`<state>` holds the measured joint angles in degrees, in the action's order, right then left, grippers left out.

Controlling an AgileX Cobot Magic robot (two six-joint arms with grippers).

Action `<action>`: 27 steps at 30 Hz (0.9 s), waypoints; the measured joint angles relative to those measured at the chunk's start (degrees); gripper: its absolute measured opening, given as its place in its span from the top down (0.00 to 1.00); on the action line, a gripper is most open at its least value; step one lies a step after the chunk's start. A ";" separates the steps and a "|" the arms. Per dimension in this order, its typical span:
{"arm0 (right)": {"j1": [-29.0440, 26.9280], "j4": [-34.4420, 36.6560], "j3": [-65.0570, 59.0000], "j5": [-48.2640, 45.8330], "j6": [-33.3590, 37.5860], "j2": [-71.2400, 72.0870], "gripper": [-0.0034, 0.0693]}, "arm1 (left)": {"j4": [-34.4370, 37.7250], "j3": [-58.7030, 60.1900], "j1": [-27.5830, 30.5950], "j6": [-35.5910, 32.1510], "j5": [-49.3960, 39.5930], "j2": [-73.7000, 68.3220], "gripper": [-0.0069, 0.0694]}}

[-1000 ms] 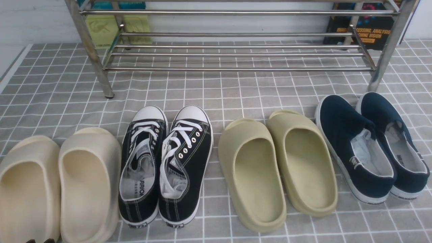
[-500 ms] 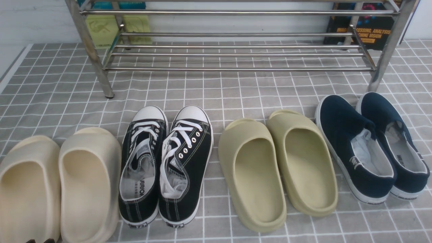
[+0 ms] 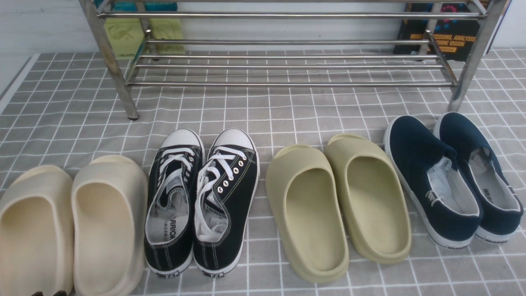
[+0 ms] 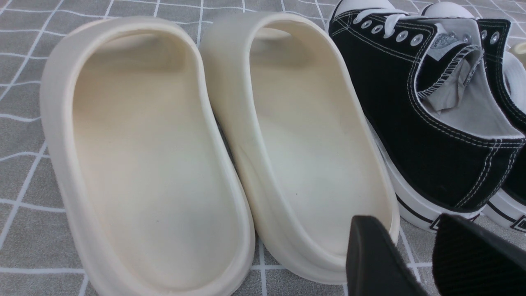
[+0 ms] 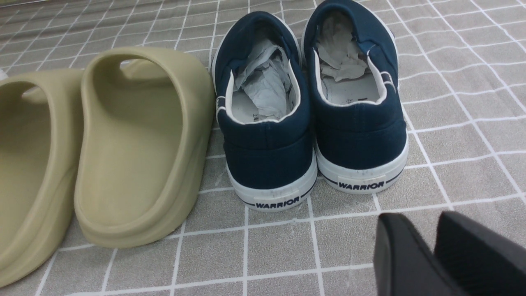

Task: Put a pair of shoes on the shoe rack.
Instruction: Use the right arm to grab the shoe closest to it

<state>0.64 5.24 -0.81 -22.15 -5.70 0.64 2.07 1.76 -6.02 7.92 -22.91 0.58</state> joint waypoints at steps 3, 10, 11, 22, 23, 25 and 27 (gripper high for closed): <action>0.00 0.00 -0.05 0.49 0.00 0.00 0.71 | 0.00 0.00 0.00 0.00 0.00 0.00 0.60; 0.00 0.00 -0.65 7.71 0.00 0.00 0.70 | 0.00 0.00 0.00 0.00 0.00 0.00 0.60; 0.00 0.00 -0.65 9.07 0.00 0.00 0.70 | 0.00 0.00 0.00 0.00 0.00 0.00 0.60; 0.00 0.30 -0.65 35.68 -3.49 0.00 0.67 | 0.00 0.00 0.00 0.00 0.00 0.00 0.60; 0.00 0.38 -0.65 40.15 -6.08 0.00 0.67 | 0.00 0.00 0.00 0.00 0.00 0.00 0.60; -0.05 0.74 -0.65 47.72 -10.04 0.00 0.67 | 0.00 0.00 0.00 0.00 0.00 0.00 0.60; -0.05 0.98 -0.65 55.21 -12.27 0.00 0.67 | 0.00 0.00 0.00 0.00 0.00 0.00 0.60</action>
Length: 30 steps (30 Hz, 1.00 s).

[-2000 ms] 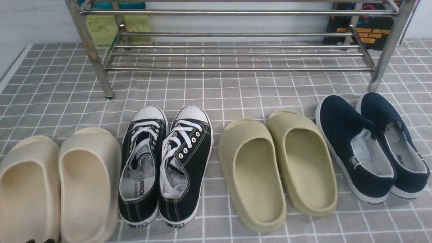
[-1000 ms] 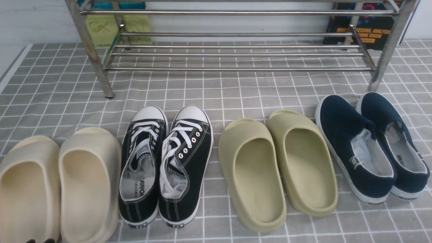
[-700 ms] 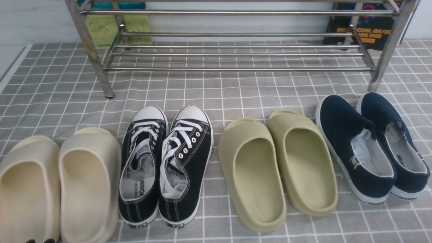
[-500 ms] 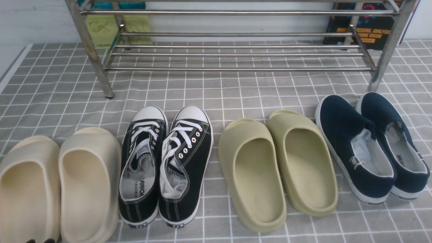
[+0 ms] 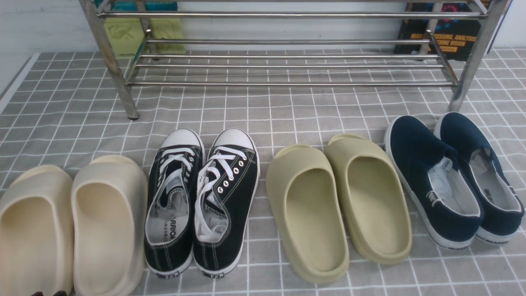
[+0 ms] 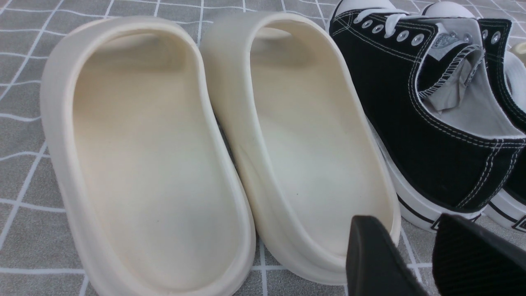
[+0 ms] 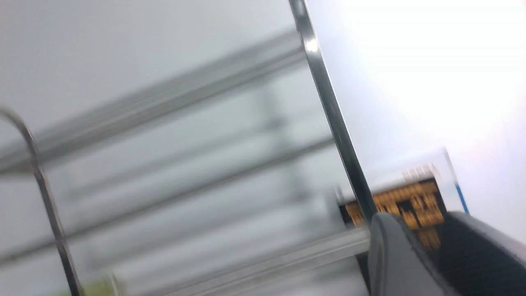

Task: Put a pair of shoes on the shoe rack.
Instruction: Use the right arm to grab the shoe closest to it

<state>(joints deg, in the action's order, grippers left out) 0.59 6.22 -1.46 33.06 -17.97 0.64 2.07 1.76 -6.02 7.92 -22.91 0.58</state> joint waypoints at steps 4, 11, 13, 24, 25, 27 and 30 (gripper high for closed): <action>0.00 -3.78 3.78 3.12 -0.33 -2.73 0.70 | 0.00 0.00 0.00 0.00 0.00 0.00 0.60; 0.00 -16.83 27.02 -18.21 3.25 -19.65 0.96 | 0.00 0.00 0.00 0.00 0.00 0.00 0.60; 0.00 -18.68 31.10 -22.00 3.25 -24.67 0.96 | 0.00 0.00 0.00 0.00 0.00 0.00 0.60; 8.29 -20.66 42.85 -51.48 -4.08 -56.04 0.89 | 0.00 0.00 0.00 0.00 0.00 0.00 0.60; 9.84 -21.21 43.93 -54.00 -4.08 -57.63 0.87 | 0.00 0.00 0.00 0.00 0.00 0.00 0.60; 12.70 -21.89 46.77 -59.61 -4.08 -60.98 0.80 | 0.00 0.00 0.00 0.00 0.00 0.00 0.60; 16.61 -22.17 53.78 -72.15 -4.08 -68.14 0.62 | 0.00 0.00 0.00 0.00 0.00 0.00 0.60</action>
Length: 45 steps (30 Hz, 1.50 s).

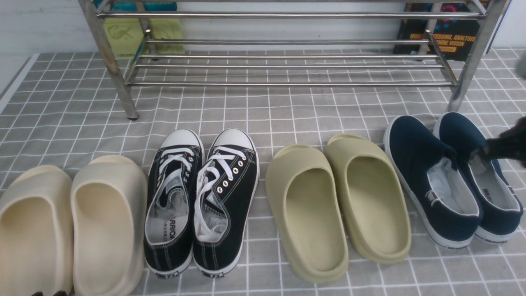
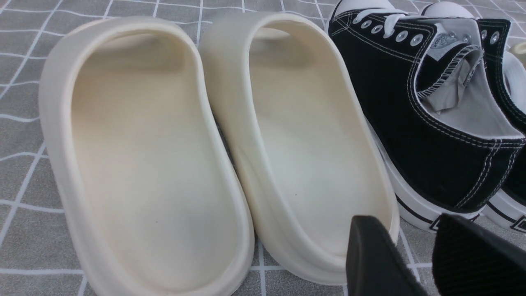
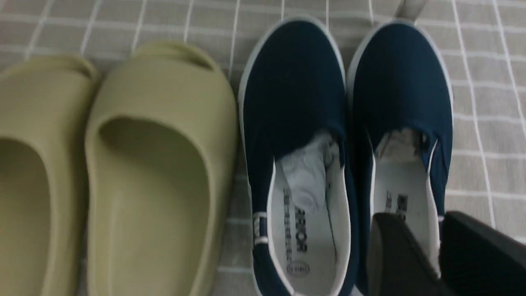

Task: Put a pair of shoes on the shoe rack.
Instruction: Use the right arm to grab the shoe closest to it, then use the right arm to put a shoe into the shoe rack

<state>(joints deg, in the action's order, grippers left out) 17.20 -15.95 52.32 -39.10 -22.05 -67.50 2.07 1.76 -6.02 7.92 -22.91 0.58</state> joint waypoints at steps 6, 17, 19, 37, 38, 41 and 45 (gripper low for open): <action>2.91 1.98 6.20 -10.34 0.37 -12.29 0.29 | 0.00 0.00 0.00 0.00 0.00 0.00 0.60; 3.95 4.91 6.31 -0.05 2.19 -28.20 0.54 | 0.00 0.00 0.00 0.00 0.00 0.00 0.60; 3.95 3.72 6.38 -0.06 2.07 -30.20 0.78 | 0.00 0.00 0.00 0.00 0.00 0.00 0.60; 4.80 9.08 28.67 -17.29 13.39 -27.84 0.87 | 0.00 0.00 0.00 0.00 0.00 0.00 0.60; 4.80 9.19 30.27 -17.29 13.85 -29.00 0.87 | 0.00 0.00 0.00 0.00 0.00 0.00 0.60; 4.91 8.09 37.12 -16.82 15.19 -34.99 0.87 | 0.00 0.00 0.00 0.00 0.00 0.00 0.60; 5.11 4.59 47.48 -16.57 15.26 -43.45 0.87 | 0.00 0.00 0.00 0.00 0.00 0.00 0.60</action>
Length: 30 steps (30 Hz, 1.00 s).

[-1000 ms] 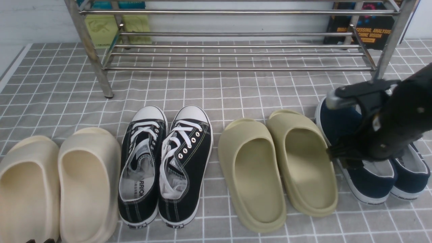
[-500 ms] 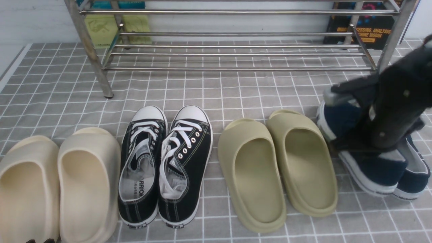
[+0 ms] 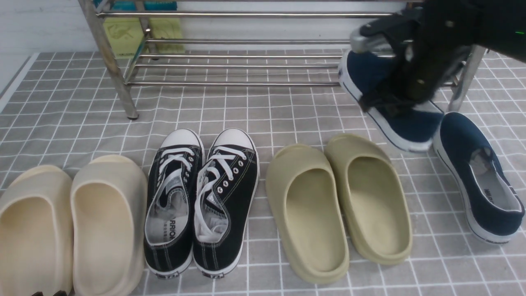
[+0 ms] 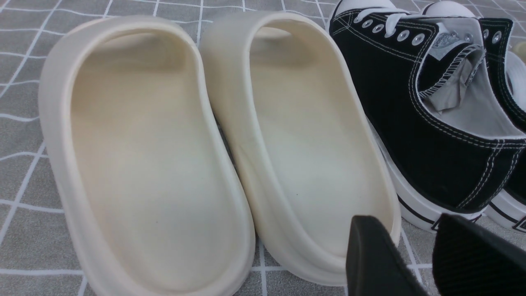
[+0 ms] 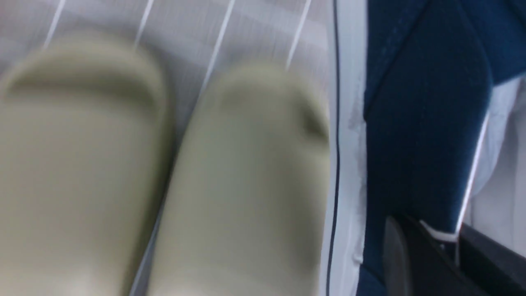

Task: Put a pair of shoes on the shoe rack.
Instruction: Use the right arm to put a shoe into the shoe rack

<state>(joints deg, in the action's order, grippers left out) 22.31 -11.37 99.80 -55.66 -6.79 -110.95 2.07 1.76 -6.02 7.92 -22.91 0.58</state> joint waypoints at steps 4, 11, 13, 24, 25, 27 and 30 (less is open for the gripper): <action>-0.06 -2.62 13.57 -0.98 0.00 -9.15 0.87 | 0.00 0.00 0.00 0.00 0.00 0.00 0.60; -1.67 -3.00 35.15 -1.27 0.00 -24.26 0.87 | 0.00 0.00 0.00 0.00 0.00 0.00 0.60; -2.02 -1.95 38.22 -1.75 -0.25 -25.97 0.87 | 0.00 0.00 0.00 0.00 0.00 0.00 0.60; -3.34 2.89 39.01 -2.57 -0.18 -24.00 0.36 | 0.00 0.00 0.00 0.00 0.00 0.00 0.60; -3.34 3.19 38.25 -2.65 -0.18 -22.56 0.31 | 0.00 0.00 0.00 0.00 0.00 0.00 0.60; -3.34 3.62 34.04 -3.51 0.06 -17.06 0.19 | 0.00 0.00 0.00 0.00 0.00 0.00 0.60; -3.34 3.62 30.21 -5.49 1.16 -10.84 0.12 | 0.00 0.00 0.00 0.00 0.00 0.00 0.60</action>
<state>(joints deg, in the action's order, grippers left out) 18.97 -7.75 130.01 -61.16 -5.63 -121.79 2.07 1.76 -6.02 7.92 -22.91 0.58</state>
